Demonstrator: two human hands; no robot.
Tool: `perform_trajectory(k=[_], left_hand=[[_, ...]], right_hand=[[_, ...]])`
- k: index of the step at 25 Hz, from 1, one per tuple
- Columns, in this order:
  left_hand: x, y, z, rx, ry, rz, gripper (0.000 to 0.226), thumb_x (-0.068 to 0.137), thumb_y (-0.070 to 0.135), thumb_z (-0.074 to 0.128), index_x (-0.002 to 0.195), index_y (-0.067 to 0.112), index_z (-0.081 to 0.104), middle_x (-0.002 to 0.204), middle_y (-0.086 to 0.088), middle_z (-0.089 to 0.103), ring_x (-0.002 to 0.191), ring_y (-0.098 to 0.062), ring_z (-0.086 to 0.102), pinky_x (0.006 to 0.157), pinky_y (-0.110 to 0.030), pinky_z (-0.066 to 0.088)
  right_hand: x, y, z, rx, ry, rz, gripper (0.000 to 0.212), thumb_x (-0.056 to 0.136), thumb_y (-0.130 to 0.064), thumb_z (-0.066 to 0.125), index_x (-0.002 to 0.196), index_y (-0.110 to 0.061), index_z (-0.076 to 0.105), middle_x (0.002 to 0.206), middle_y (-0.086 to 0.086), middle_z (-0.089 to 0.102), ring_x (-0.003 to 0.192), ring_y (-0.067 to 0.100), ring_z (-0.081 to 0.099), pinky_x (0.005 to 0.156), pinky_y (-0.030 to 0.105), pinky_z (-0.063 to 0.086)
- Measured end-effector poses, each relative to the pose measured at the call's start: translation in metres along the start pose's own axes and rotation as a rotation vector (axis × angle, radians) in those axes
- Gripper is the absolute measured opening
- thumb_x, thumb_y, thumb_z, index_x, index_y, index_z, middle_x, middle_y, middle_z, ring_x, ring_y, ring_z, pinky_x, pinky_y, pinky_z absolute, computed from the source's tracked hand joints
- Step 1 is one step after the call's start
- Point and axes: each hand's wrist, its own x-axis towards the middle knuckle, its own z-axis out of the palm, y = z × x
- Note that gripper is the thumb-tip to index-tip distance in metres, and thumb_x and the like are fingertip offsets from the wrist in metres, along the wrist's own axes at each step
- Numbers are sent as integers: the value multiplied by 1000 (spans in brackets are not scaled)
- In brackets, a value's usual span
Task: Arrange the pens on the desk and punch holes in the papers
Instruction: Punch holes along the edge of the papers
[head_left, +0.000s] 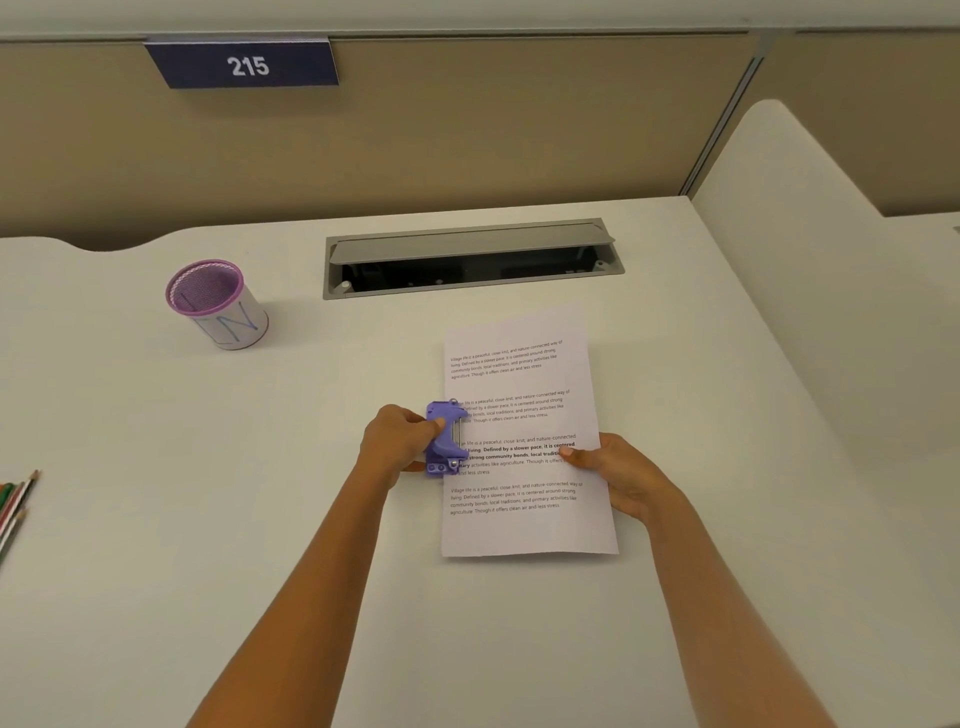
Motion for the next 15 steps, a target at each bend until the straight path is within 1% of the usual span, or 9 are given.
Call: perform_trajectory(k=[2,4,5,6,8,9,11,13,15], left_hand=[[0,-3,0,28,-4,-11,32,87,29,66,99,0,65,97,-18,68,82,-31,67,82,-46,58],[-1,-4,0,44,21,-20,37,86,36,65,103,3,63,101,-15,68,87,-30,66,82,-44,57],[-2,-5,1,70,76,7,42,86,42,63,107,6,61,104,-11,67,91,-28,65,83,-43,56],[-3,-5,3,119,160,73,46,87,47,59,111,8,59,107,-8,66,95,-26,63,83,-40,54],[-3,-3,12,237,333,271,49,90,52,49,118,12,55,115,-8,63,106,-26,56,86,-39,47],[-1,-1,19,289,393,357,49,93,51,44,122,13,52,121,-9,59,113,-27,52,90,-42,43],[6,5,32,380,451,440,49,96,48,36,131,13,46,134,-10,50,126,-29,41,99,-47,36],[16,6,42,455,436,454,53,98,45,31,139,12,37,147,-10,38,139,-28,27,109,-50,26],[25,1,48,508,423,451,56,99,44,26,143,10,32,154,-9,27,145,-27,14,115,-51,16]], right_hand=[[1,-2,-1,-12,1,0,24,89,-4,64,114,-3,66,114,16,71,104,35,67,91,47,53],[2,-2,-2,-25,7,5,26,89,-4,64,115,-3,65,113,16,71,105,35,67,94,49,52],[2,-2,-3,-29,8,9,27,89,-4,64,116,-3,65,113,16,71,105,35,67,95,49,51],[2,-2,-3,-29,10,13,27,89,-4,64,116,-3,65,113,16,71,105,35,67,95,49,51],[2,-2,-5,-19,5,19,26,89,-4,64,115,-3,65,114,16,71,105,35,67,94,48,52],[1,-2,-5,-15,-1,19,25,89,-4,64,114,-3,66,115,16,70,105,35,67,94,48,52],[1,-1,-5,-16,-8,18,23,89,-4,64,112,-4,67,115,17,70,105,35,67,94,48,52],[1,-1,-3,-19,-6,16,26,89,-4,64,115,-3,66,116,17,70,106,35,67,95,48,52],[2,-1,-2,-21,-2,16,29,89,-4,64,118,-2,64,117,17,70,108,36,66,97,50,50]])
